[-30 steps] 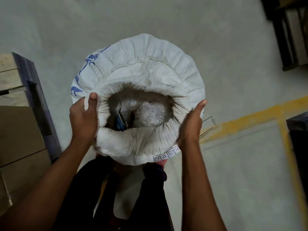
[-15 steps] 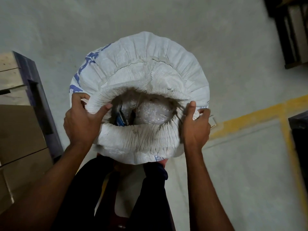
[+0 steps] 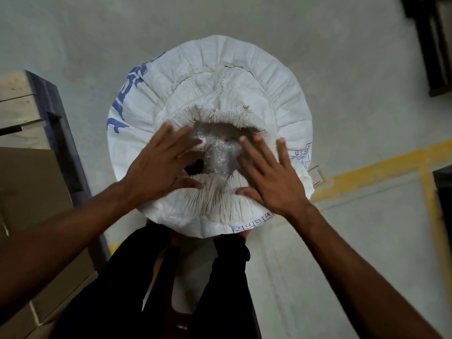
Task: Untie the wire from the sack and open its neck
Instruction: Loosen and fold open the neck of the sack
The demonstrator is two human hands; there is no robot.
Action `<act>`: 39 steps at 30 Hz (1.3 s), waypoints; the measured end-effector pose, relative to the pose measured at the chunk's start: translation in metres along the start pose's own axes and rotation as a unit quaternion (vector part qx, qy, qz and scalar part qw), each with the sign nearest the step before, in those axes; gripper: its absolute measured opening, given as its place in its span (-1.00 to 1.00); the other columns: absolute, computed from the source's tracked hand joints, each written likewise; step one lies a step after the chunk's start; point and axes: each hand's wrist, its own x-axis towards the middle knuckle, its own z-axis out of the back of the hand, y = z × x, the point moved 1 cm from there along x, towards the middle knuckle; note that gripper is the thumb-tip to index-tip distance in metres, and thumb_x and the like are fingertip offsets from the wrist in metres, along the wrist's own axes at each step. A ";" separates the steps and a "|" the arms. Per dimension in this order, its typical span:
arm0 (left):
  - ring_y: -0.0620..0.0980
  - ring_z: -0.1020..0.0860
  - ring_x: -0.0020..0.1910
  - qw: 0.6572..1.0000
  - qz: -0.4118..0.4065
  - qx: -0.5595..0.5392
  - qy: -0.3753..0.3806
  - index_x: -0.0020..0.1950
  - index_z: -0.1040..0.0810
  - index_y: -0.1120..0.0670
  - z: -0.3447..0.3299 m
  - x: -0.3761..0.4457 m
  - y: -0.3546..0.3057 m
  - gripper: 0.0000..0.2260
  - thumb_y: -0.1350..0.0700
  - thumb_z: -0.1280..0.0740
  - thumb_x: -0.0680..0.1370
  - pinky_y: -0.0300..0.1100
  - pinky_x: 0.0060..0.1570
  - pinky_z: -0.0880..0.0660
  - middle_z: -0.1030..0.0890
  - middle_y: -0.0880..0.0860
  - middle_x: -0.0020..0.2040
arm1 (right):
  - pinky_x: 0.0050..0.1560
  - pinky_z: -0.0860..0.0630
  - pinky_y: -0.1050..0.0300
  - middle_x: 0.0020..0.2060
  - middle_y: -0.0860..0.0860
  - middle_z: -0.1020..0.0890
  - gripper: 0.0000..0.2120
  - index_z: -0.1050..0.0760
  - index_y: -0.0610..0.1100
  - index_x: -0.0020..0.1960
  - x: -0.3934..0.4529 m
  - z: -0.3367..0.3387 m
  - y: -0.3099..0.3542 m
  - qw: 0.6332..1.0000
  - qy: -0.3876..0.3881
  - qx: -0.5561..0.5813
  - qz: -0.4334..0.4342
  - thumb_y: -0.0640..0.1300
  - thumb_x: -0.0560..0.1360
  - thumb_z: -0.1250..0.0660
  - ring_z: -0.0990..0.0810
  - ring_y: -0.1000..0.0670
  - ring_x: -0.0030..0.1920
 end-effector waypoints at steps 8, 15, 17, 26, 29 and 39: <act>0.03 -0.59 -0.11 0.953 -0.111 -0.045 0.277 0.05 -0.44 -0.11 0.013 0.015 0.017 -0.35 -0.58 0.15 0.52 -0.05 -0.03 -0.49 -0.59 -0.10 -0.16 | 0.65 -0.07 -0.14 -0.25 -0.19 -0.67 -0.24 -0.57 -0.21 0.15 0.020 0.014 -0.013 0.970 0.158 0.032 0.181 0.43 0.64 0.07 -0.68 -0.28 0.03; -0.05 -0.62 -0.12 0.953 -0.053 -0.107 0.277 0.37 -0.40 -0.24 0.032 -0.011 0.019 -0.17 -0.65 0.30 0.41 -0.16 -0.09 -0.44 -0.66 -0.16 -0.01 | -0.32 -0.36 0.04 -0.18 -0.04 -0.69 -0.19 -0.44 -0.03 0.34 -0.013 0.041 -0.021 0.970 0.200 0.111 0.088 0.58 0.51 0.11 -0.67 -0.23 -0.24; -0.06 -0.66 0.09 0.950 -0.053 -0.095 0.293 0.59 -0.24 -0.31 0.034 -0.021 0.018 -0.09 -0.66 0.33 0.39 -0.16 0.10 -0.51 -0.68 -0.15 0.25 | -0.15 -0.51 0.03 0.12 0.03 -0.67 -0.04 -0.28 0.07 0.54 -0.023 0.040 -0.023 0.959 0.239 0.142 0.047 0.66 0.41 0.21 -0.70 -0.15 -0.03; -0.18 -0.45 0.49 0.915 -0.110 -0.169 0.350 0.60 -0.35 -0.26 0.034 -0.037 -0.004 -0.24 -0.61 0.02 0.52 -0.14 0.44 -0.41 -0.51 -0.22 0.51 | 0.33 -0.28 -0.07 0.29 0.19 -0.54 -0.03 -0.61 0.20 0.28 -0.019 0.056 -0.012 0.910 0.379 0.168 -0.006 0.71 0.31 0.24 -0.45 0.01 0.35; -0.11 -0.52 0.43 0.930 0.011 -0.184 0.318 0.57 -0.34 -0.35 0.041 -0.013 0.002 -0.13 -0.68 0.20 0.40 -0.09 0.40 -0.45 -0.53 -0.17 0.49 | 0.31 -0.49 -0.05 0.45 0.12 -0.42 -0.04 -0.35 0.23 0.52 -0.006 0.053 -0.020 0.923 0.267 0.244 -0.131 0.72 0.33 0.14 -0.49 -0.03 0.41; 0.21 -0.44 0.50 0.938 0.240 -0.238 0.080 0.69 0.02 -0.15 0.058 0.056 0.053 -0.01 -0.65 -0.13 0.42 0.20 0.50 -0.37 -0.35 0.19 0.61 | 0.43 -0.42 -0.17 0.54 -0.20 -0.38 0.06 0.13 0.10 0.67 0.051 0.062 -0.060 0.924 0.102 0.261 -0.261 0.63 0.38 -0.10 -0.42 -0.22 0.48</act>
